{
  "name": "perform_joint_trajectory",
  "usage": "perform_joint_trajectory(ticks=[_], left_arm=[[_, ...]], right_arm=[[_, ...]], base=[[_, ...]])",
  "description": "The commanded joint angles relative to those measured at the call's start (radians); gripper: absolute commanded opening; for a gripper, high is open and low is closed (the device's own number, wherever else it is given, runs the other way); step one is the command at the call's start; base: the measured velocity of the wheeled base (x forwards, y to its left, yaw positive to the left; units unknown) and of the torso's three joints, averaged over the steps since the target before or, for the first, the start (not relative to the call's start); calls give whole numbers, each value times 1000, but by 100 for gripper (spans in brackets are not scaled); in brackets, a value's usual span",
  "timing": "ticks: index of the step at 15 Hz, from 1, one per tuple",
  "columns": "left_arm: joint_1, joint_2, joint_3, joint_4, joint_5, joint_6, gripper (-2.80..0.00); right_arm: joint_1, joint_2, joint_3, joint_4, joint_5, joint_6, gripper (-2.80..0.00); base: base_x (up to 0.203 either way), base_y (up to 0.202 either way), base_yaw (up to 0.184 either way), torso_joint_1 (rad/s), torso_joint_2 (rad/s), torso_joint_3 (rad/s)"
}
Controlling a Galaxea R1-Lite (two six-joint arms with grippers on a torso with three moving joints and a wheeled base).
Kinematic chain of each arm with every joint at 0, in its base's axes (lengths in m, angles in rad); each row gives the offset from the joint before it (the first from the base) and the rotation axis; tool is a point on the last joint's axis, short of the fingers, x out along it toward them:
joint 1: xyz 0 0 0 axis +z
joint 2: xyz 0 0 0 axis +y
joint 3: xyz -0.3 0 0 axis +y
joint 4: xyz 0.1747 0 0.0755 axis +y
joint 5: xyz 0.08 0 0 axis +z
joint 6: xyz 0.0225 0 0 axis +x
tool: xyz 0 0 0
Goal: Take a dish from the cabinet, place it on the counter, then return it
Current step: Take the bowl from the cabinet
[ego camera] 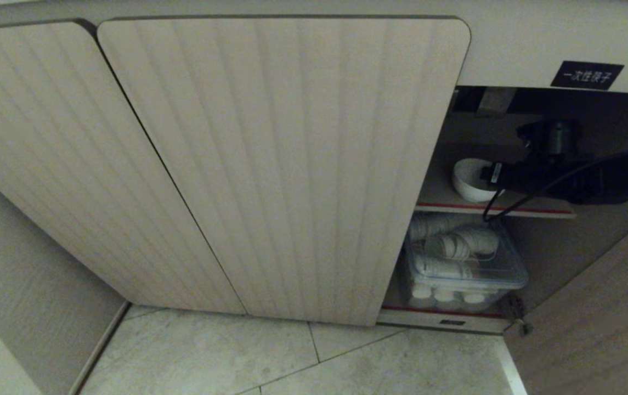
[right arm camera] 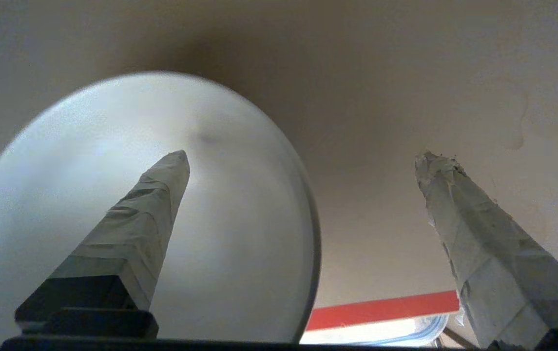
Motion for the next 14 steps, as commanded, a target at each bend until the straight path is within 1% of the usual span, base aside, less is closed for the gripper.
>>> perform_joint_trajectory(ticks=[1,4,14], left_arm=[[0,0,0,0,1,-1,-280],[0,0,0,0,1,-1,-280],[0,0,0,0,1,-1,-280]], right_arm=[[0,8,-20,15,-1,1,0],[-1,15,-60,66,-1,0,0],[0,16,-76,101,-1,-5,0]], base=[[0,0,0,0,0,0],[0,0,0,0,0,0],[0,0,0,0,0,0]])
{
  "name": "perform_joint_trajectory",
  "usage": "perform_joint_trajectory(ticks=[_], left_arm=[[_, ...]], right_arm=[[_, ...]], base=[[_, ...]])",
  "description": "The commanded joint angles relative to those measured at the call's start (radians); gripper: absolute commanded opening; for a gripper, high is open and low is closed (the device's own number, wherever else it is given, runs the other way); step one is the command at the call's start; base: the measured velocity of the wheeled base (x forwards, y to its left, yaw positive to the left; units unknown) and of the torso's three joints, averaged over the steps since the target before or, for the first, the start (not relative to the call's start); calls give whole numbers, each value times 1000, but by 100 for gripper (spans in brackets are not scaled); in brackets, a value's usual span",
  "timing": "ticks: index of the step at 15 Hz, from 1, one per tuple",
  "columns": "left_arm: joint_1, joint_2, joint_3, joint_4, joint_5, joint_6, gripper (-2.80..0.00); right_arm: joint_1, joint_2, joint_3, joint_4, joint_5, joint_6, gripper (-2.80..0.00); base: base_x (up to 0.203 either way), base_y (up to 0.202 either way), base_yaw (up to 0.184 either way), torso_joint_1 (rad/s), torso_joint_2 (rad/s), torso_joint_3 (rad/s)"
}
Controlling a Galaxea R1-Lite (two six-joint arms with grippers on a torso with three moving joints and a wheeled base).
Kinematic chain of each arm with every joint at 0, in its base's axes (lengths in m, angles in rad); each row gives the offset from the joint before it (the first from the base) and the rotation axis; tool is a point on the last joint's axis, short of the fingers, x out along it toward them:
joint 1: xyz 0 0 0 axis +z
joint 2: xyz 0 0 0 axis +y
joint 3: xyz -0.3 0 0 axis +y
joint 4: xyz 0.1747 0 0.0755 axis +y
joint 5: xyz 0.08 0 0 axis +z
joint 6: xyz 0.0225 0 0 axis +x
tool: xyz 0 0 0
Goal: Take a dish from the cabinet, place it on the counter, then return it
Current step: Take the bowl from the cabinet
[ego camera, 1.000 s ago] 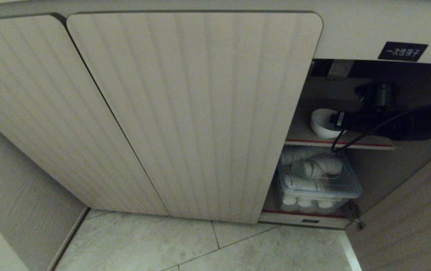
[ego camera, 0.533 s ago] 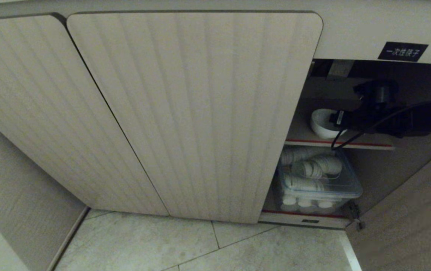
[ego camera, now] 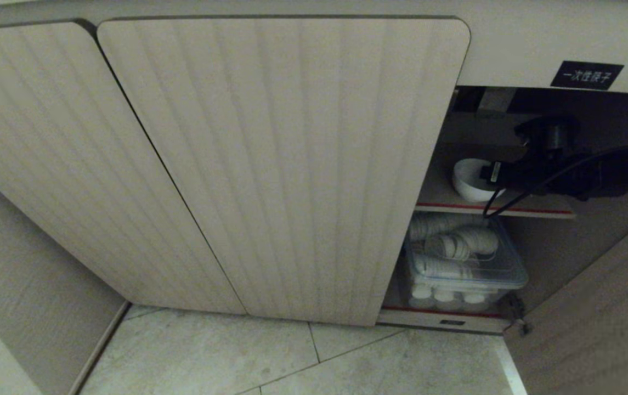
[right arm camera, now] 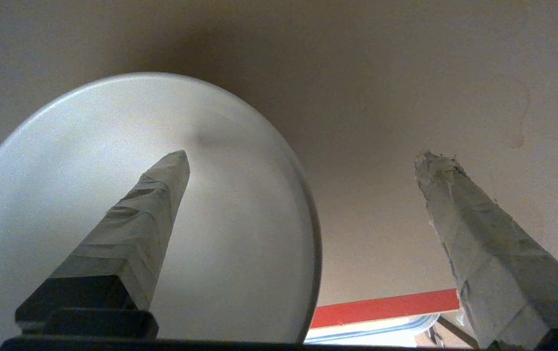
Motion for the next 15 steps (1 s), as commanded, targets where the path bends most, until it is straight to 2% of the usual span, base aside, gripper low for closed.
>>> perform_joint_trajectory(ticks=[1,12,13,15], left_arm=[[0,0,0,0,1,-1,-280],[0,0,0,0,1,-1,-280],[0,0,1,0,1,-1,-280],[0,0,-1,0,1,-1,-280]], right_arm=[[0,0,-1,-1,-1,1,0],[1,5,-1,-1,-1,-2,0],[1,5,-2,0,-1,-2,-280],[1,5,-7,3,-1,-1,-280]], base=[[0,0,0,0,0,0],[0,0,0,0,0,0],[0,0,0,0,0,0],[0,0,0,0,0,0]])
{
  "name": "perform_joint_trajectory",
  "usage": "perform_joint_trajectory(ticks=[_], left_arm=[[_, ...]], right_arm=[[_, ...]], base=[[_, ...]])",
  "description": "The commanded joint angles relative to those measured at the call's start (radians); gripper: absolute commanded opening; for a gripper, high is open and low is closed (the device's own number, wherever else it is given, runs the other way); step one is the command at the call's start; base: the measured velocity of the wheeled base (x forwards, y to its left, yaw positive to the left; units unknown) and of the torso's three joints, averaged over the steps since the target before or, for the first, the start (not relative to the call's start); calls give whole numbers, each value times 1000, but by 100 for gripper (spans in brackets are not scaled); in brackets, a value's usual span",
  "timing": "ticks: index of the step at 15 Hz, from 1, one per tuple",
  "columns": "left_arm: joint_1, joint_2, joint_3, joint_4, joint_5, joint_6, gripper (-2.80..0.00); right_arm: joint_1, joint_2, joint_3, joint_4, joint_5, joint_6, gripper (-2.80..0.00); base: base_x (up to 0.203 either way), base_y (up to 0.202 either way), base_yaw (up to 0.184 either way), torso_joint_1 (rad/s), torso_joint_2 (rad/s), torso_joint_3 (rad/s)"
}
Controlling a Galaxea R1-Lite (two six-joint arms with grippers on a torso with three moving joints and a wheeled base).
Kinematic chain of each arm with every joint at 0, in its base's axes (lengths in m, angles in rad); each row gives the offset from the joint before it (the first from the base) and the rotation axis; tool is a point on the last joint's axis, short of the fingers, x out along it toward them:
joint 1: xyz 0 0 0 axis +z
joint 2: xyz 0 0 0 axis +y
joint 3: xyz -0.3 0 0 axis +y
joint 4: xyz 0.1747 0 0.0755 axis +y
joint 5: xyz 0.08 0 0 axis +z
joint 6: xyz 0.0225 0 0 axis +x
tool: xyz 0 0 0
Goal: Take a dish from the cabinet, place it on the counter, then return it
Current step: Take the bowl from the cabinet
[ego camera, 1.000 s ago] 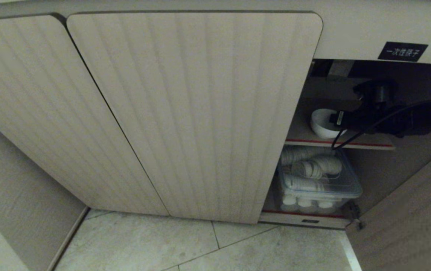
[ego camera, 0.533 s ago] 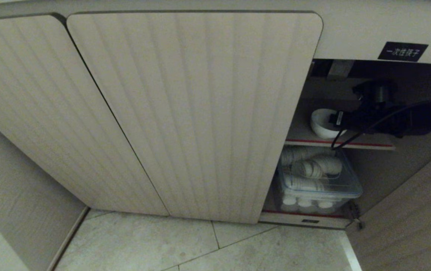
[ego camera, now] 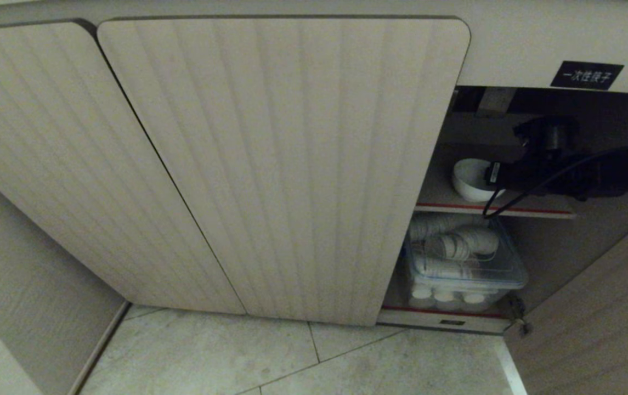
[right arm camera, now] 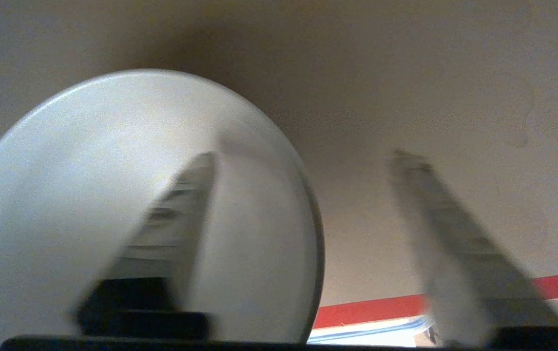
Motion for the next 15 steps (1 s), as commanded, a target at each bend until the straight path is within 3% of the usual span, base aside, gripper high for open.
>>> perform_joint_trajectory(ticks=[1,15], left_arm=[[0,0,1,0,0,-1,-280],[0,0,0,0,0,-1,-280]], right_arm=[[0,1,-7,1,-1,2,-280],[-3,-7,-8,-3,-2,8,-280]], base=[[0,0,0,0,0,0],[0,0,0,0,0,0]])
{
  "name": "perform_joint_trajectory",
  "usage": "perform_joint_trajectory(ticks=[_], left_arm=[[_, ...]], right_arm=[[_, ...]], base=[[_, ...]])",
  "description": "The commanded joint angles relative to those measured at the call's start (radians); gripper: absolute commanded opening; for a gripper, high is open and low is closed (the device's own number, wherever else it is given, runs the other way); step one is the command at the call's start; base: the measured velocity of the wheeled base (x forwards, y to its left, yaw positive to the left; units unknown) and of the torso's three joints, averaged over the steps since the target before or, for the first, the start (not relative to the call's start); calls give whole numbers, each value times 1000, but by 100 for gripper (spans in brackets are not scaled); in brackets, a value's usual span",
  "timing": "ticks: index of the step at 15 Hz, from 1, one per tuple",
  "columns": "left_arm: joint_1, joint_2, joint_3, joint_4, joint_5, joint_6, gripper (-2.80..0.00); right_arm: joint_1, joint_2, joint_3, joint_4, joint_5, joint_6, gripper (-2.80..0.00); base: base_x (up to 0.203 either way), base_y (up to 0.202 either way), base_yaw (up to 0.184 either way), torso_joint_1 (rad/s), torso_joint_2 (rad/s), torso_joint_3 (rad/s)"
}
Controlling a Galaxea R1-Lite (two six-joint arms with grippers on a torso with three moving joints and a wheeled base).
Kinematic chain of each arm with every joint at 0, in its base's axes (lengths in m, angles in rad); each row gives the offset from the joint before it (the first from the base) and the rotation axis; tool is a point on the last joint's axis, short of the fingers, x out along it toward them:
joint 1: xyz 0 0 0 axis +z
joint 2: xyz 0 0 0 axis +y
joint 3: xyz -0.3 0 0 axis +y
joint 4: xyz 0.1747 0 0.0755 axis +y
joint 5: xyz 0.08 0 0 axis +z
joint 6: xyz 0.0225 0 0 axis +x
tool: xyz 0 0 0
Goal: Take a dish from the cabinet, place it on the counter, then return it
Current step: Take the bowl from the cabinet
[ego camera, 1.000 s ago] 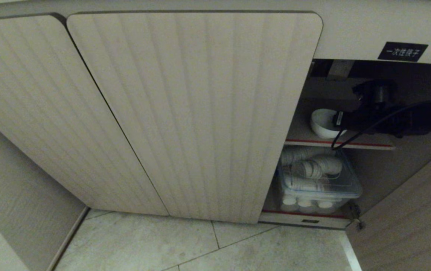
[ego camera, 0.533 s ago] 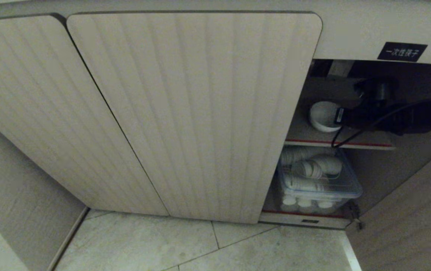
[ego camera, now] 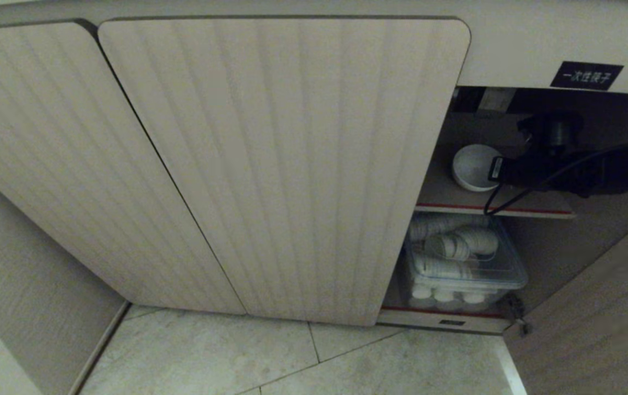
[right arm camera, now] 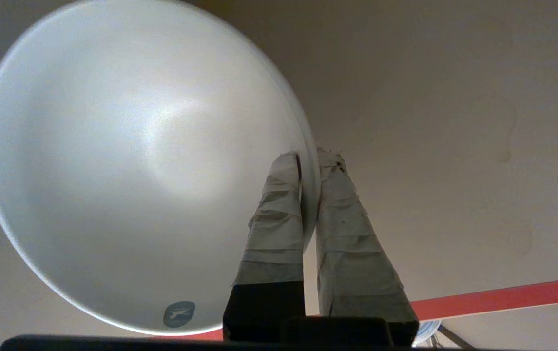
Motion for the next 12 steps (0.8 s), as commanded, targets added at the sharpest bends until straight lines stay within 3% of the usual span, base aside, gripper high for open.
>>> perform_joint_trajectory(ticks=[1,3,9,12], left_arm=[[0,0,1,-1,1,-1,-280],[0,0,-1,0,2,-1,-280],[0,0,-1,0,1,-1,-280],[0,0,-1,0,1,-1,-280]], right_arm=[[-1,-3,4,0,-1,2,-280],[-1,-9,8,1,-1,6,-280],[-2,-39,8,80,-7,152,-280],[-7,-48,10,81,-6,164,-280]], base=[[0,0,0,0,0,0],[0,0,0,0,0,0],[0,0,0,0,0,0],[0,0,0,0,0,0]])
